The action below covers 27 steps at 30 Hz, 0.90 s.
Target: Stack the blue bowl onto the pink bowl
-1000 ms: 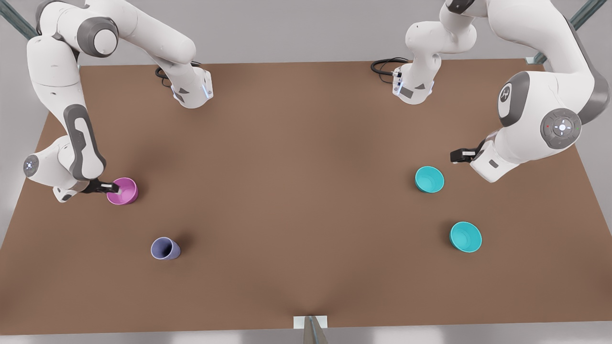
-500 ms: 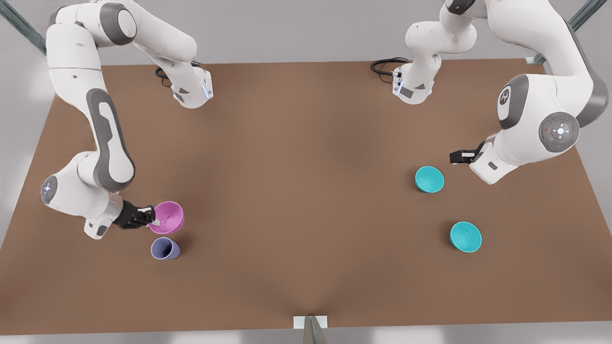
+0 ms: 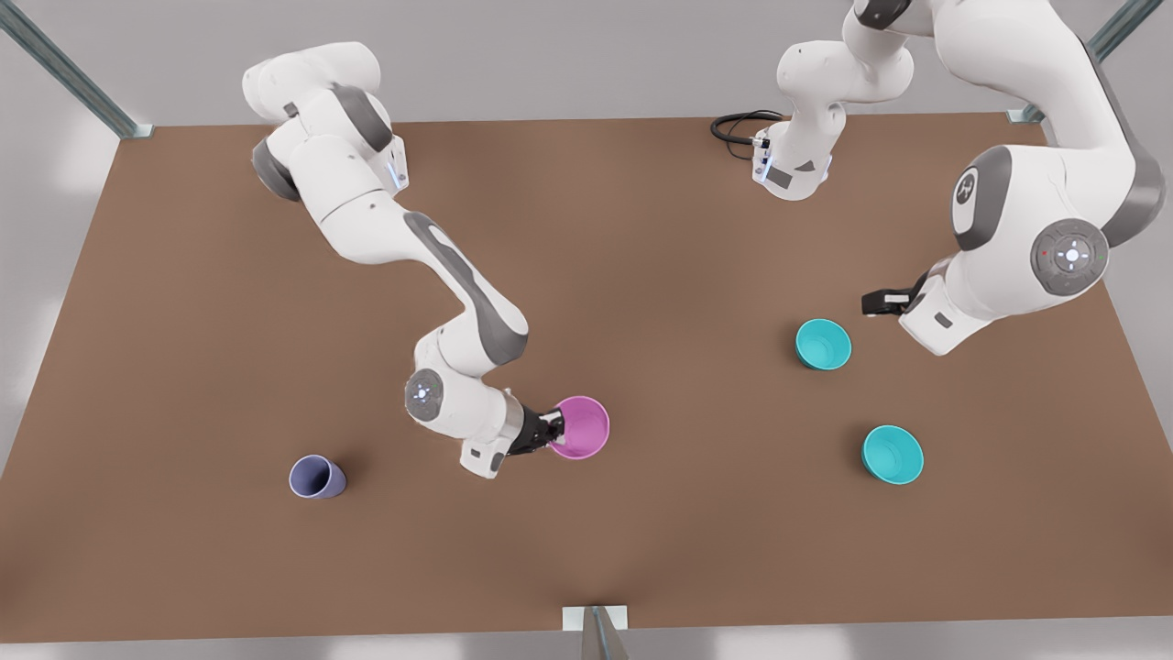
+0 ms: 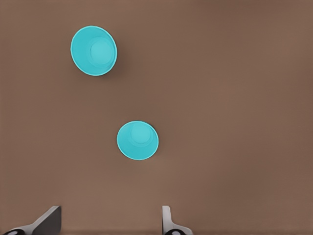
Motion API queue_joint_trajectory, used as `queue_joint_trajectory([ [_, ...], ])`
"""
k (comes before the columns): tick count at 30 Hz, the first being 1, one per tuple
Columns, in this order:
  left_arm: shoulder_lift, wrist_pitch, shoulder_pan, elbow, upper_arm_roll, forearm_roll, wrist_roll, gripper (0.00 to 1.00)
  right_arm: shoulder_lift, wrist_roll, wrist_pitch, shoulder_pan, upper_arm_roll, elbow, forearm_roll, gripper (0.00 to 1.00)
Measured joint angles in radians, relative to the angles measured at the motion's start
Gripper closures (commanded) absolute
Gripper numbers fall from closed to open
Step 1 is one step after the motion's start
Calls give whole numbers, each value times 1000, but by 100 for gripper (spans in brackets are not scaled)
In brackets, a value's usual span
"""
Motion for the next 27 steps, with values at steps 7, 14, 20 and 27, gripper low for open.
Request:
queue_joint_trajectory([
  [7,68,114,12,-227,53,-16,1,0,126,222,133,102,-47,92,-2,79],
  [14,33,553,23,-702,215,-140,78,0,161,375,197,105,-47,96,-8,0],
  [20,77,772,18,-771,222,-188,197,0,152,473,220,102,-47,96,-12,0],
  [27,116,906,19,-821,222,-223,306,0,-270,476,-81,-314,-114,-199,-105,0],
])
